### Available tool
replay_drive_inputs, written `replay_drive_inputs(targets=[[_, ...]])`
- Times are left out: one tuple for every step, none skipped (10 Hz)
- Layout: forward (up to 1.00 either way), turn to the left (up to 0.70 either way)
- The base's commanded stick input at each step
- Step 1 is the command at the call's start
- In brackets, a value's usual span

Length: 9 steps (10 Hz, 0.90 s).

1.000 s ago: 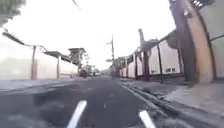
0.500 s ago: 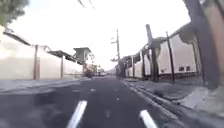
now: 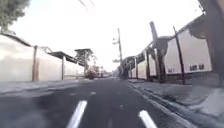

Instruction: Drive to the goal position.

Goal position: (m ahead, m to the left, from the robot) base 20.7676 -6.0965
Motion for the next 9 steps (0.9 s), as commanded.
replay_drive_inputs(targets=[[0.85, 0.00], [0.85, 0.00], [0.85, 0.00], [0.85, 0.00], [0.85, 0.00], [0.85, 0.00], [0.85, 0.00], [0.85, 0.00], [0.85, 0.00]])
